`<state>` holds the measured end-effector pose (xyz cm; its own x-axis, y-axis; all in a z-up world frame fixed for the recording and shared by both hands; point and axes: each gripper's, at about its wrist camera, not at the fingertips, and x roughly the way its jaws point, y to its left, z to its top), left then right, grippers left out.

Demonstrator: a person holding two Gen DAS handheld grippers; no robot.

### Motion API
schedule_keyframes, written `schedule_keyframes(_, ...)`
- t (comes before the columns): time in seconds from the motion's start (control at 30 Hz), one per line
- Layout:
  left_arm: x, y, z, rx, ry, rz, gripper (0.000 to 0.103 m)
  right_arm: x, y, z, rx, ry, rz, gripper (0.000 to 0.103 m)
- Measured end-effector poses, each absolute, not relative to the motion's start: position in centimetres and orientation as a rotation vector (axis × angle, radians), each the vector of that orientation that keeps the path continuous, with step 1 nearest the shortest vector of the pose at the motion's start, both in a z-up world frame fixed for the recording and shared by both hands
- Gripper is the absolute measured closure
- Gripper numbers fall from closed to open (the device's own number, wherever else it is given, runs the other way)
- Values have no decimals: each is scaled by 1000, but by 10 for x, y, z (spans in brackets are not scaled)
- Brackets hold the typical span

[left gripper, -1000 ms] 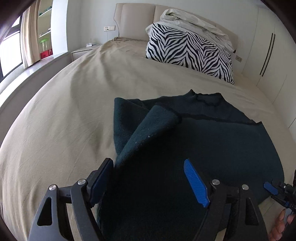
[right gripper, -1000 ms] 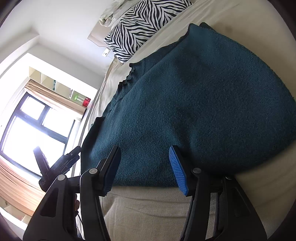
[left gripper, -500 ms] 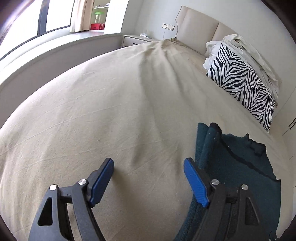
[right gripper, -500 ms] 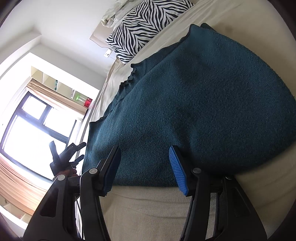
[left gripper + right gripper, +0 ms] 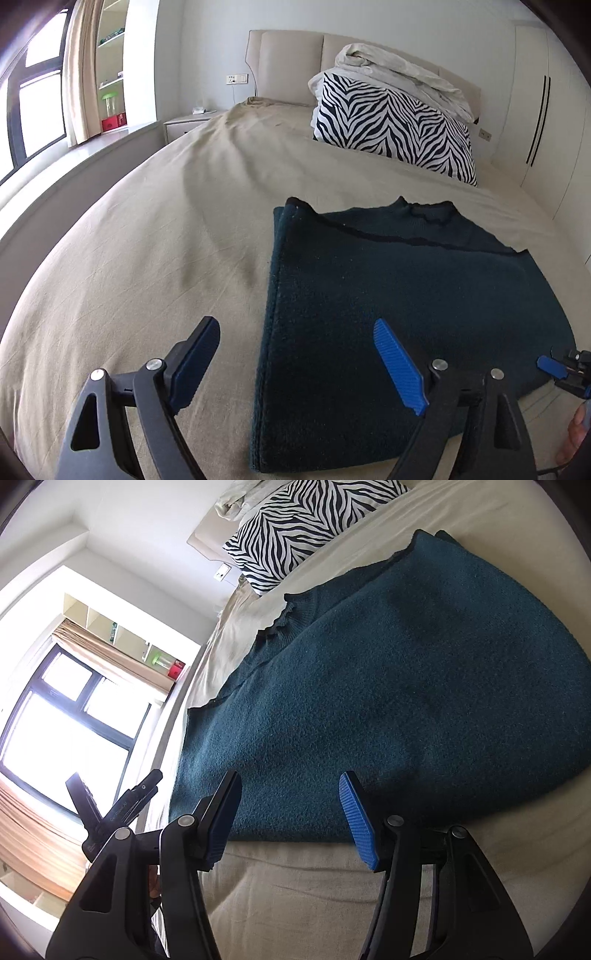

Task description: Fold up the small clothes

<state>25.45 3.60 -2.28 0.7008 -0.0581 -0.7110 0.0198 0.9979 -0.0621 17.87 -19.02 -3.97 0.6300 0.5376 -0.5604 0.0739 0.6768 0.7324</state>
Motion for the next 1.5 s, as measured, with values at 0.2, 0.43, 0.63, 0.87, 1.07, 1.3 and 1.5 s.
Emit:
schedule_keyframes(0.2, 262, 45, -59, -64, 893, -23, 15, 164, -237, -51, 920, 811, 205, 50)
schedule_keyframes(0.43, 249, 51, -46, -97, 881, -10, 17, 109, -309, -41, 1000, 687, -5, 50)
schedule_keyframes(0.63, 237, 25, -19, -103, 822, -124, 17, 68, -327, -42, 1101, 677, -64, 48)
schedule_keyframes(0.87, 260, -11, -17, -102, 844, -193, 17, 76, -295, -57, 1176, 716, -30, 48)
schedule_keyframes(1.07, 263, -6, -25, -146, 867, -196, 17, 89, -290, -54, 1193, 716, -46, 48)
schedule_keyframes(1.3, 279, -27, -23, -119, 868, -227, 17, 94, -299, -68, 1319, 654, -50, 47)
schedule_keyframes(1.5, 310, -60, -36, -72, 923, -241, 17, 127, -295, -59, 1309, 605, -33, 48)
